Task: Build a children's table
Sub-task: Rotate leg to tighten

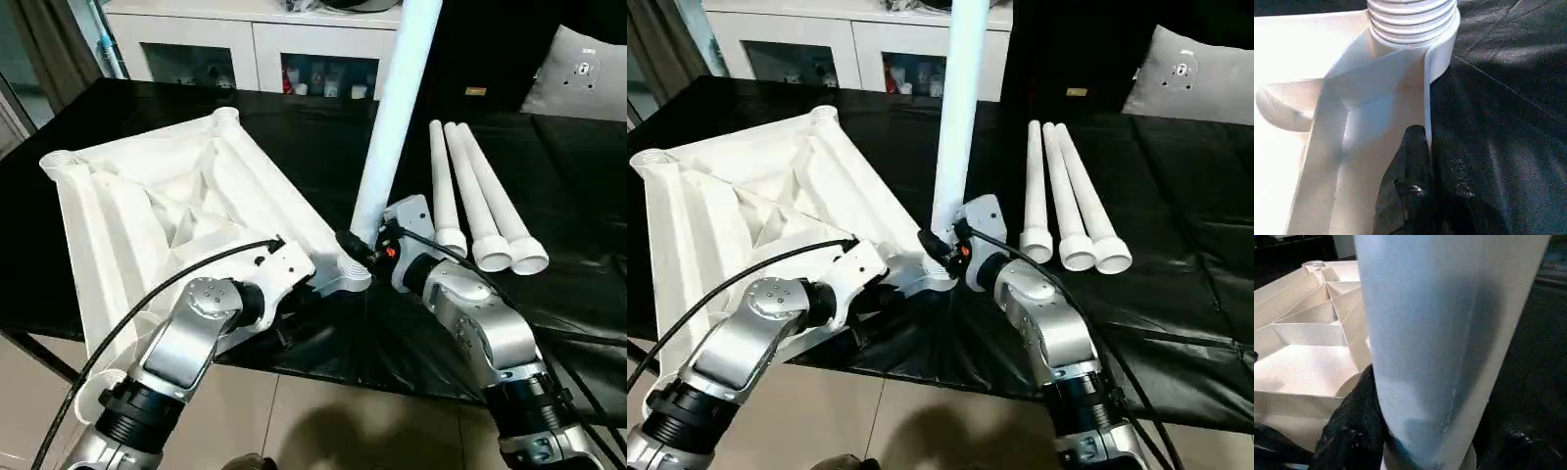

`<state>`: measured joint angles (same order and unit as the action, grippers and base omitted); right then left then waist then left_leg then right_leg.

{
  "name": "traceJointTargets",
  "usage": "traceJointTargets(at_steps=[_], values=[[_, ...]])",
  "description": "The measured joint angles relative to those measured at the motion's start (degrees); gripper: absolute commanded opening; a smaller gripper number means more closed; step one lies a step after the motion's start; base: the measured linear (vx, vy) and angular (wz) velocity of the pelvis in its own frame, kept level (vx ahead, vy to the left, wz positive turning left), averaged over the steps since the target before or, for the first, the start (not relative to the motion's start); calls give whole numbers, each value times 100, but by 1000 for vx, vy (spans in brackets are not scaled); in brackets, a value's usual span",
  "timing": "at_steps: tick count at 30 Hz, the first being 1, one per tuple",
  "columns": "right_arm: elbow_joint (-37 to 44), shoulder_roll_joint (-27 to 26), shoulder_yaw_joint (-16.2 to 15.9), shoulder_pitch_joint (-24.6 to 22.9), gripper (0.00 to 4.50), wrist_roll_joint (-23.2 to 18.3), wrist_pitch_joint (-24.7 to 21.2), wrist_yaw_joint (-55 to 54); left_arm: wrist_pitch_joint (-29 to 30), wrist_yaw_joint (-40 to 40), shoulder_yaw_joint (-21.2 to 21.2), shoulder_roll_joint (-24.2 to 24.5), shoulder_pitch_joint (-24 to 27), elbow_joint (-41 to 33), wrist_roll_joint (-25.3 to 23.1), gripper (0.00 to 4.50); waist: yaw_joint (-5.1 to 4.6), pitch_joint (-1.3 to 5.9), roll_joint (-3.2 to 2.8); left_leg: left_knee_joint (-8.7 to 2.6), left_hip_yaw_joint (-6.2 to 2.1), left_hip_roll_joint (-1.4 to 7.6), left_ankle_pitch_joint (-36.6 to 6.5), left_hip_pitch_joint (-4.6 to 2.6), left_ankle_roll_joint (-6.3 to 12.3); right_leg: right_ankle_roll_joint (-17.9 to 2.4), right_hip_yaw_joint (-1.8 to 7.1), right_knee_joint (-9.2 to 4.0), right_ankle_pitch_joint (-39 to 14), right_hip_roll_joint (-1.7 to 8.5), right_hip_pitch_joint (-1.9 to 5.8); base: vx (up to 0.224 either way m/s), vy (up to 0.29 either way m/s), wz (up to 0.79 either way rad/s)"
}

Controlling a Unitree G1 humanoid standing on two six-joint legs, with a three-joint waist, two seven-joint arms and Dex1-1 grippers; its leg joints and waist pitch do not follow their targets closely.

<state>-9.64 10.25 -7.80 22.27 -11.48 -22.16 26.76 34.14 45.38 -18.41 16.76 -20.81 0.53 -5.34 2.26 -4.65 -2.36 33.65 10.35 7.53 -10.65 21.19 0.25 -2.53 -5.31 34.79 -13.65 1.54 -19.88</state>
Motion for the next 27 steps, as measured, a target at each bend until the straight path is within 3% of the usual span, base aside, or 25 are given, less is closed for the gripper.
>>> traceJointTargets(at_steps=[8,12,16,19,24,27], values=[[5,180,99,-253,315,-17,25,124,-476,221,-114,19,-194,392,79,0,168,3,-38,-4,0,0,0,18,1,-23,-2,-3,14,0,-9,0,0,0],[270,519,133,-771,352,-138,71,439,-747,455,-187,108,-388,660,154,0,308,-2,-71,-5,-1,0,-1,41,1,-17,-9,-6,10,0,-23,0,0,0],[495,892,193,-1165,381,-145,229,771,-1086,566,-194,168,-567,946,175,0,314,6,-93,22,-5,1,8,125,17,-14,-13,15,18,1,-100,0,0,0],[618,1222,338,-1578,413,-258,269,1132,-1359,727,-189,225,-670,1183,206,0,313,8,-133,47,-7,3,10,149,49,-6,-16,19,24,3,-116,0,0,0],[840,1707,741,-1600,445,-455,496,1598,-1856,1122,-272,404,-787,1527,243,0,320,35,-190,82,-8,7,1,159,63,3,-21,24,35,6,-114,0,0,0],[895,1882,737,-1544,445,-508,601,1932,-2338,1582,-453,612,-940,1769,240,0,384,44,-203,94,-8,8,4,162,68,8,-21,26,43,7,-112,0,0,0]])
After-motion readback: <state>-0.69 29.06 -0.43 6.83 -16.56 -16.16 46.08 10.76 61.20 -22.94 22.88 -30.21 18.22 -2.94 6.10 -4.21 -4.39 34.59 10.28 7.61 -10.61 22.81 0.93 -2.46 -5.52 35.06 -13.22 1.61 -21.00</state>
